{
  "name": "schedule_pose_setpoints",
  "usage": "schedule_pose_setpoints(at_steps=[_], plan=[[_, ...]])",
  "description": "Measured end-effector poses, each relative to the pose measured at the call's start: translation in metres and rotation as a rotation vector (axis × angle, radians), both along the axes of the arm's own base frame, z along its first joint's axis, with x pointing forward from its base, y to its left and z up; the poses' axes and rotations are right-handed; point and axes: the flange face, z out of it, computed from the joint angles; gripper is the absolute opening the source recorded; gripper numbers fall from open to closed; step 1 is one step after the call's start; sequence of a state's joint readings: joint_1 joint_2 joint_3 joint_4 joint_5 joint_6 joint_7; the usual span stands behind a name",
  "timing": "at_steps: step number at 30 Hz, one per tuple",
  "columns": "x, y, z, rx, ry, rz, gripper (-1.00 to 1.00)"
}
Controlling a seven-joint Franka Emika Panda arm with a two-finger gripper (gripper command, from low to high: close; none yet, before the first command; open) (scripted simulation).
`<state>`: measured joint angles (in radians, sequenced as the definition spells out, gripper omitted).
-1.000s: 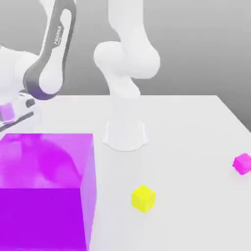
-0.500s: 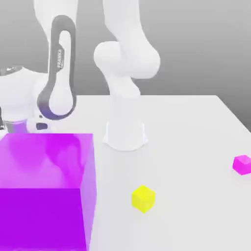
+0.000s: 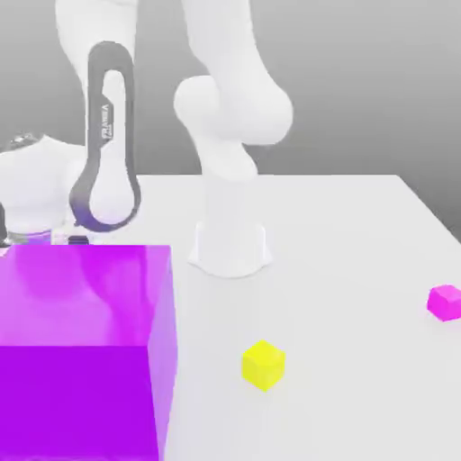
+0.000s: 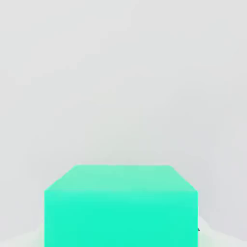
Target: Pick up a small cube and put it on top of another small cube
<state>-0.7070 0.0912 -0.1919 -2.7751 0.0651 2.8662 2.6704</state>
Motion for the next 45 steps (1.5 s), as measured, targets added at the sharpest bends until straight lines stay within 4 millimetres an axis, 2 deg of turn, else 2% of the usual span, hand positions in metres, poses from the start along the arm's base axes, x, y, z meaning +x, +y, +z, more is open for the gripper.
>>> schedule_pose_setpoints(at_steps=[2, 3, 6, 12, 28, 43, 45], plan=[[0.014, 0.01, 0.013, 0.001, -0.005, 0.045, -1.0], [0.013, 0.007, 0.014, 0.015, -0.001, 0.028, -1.0], [0.009, -0.008, 0.017, 0.05, 0.01, 0.058, -1.0], [0.006, -0.039, 0.023, 0.1, 0.02, 0.226, -1.0], [0.027, -0.092, 0.043, 0.02, 0.102, 1.033, -1.0], [0.045, -0.139, 0.066, 0.016, 0.273, 1.79, -1.0], [0.054, -0.139, 0.069, 0.034, 0.302, 1.909, -1.0]])
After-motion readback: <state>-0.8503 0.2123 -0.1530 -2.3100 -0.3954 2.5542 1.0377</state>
